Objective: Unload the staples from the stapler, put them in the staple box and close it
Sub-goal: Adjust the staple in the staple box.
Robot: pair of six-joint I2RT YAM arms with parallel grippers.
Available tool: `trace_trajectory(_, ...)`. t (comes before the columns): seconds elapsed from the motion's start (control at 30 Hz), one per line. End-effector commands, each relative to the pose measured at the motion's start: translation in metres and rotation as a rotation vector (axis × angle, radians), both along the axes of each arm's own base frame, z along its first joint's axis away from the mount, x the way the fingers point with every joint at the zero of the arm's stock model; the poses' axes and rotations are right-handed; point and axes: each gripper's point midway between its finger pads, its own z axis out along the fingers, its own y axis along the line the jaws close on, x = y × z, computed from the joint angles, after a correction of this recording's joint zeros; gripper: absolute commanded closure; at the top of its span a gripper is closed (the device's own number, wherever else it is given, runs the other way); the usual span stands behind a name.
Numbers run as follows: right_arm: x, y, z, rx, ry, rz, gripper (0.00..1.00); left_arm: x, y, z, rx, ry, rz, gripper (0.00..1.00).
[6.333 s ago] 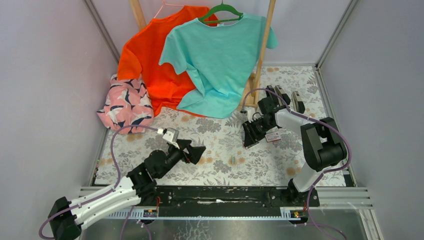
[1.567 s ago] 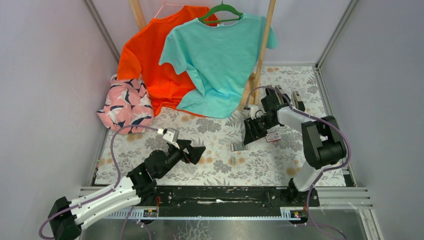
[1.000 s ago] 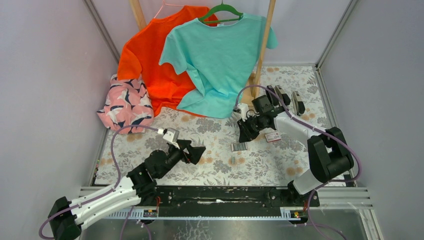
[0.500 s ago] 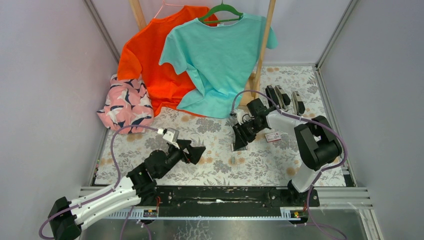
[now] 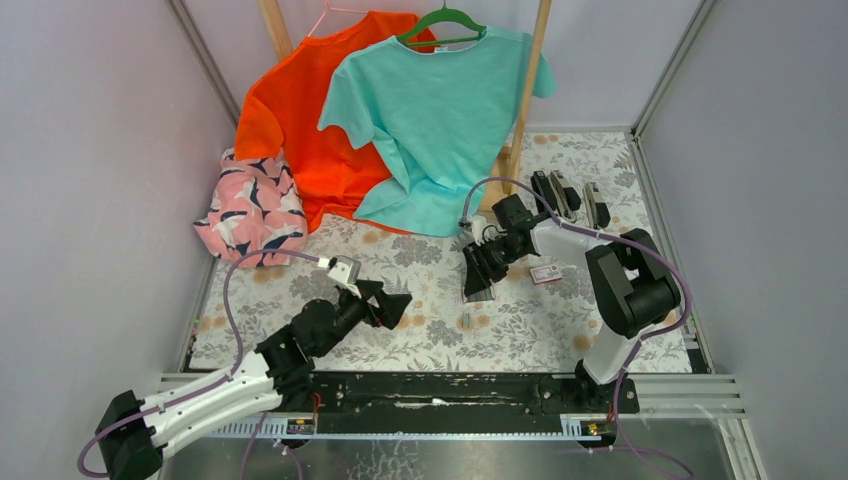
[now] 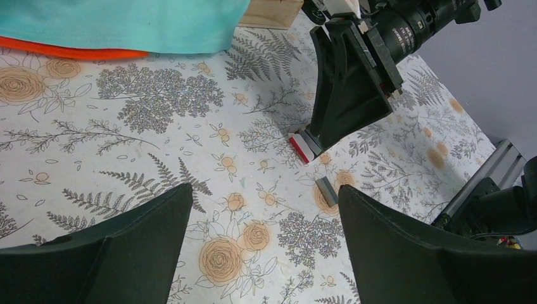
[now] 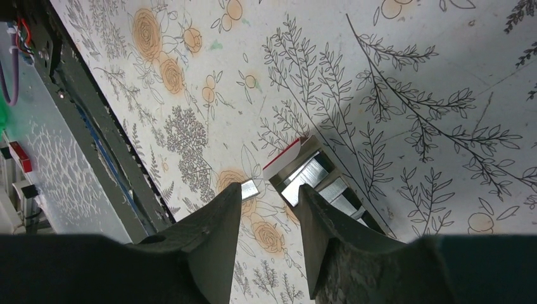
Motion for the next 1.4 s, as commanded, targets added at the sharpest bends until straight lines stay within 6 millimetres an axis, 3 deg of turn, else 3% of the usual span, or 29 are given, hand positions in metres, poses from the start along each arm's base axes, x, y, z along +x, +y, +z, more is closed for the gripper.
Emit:
trace_trajectory(0.0, 0.009, 0.012, 0.009, 0.037, -0.015, -0.014, 0.55, 0.003, -0.001, 0.012, -0.027, -0.029, 0.006, 0.08)
trace_trajectory(1.37, 0.005, 0.008, -0.005, -0.003, 0.038, -0.026, 0.54, 0.003, 0.002, 0.012, -0.028, -0.032, 0.016, 0.08)
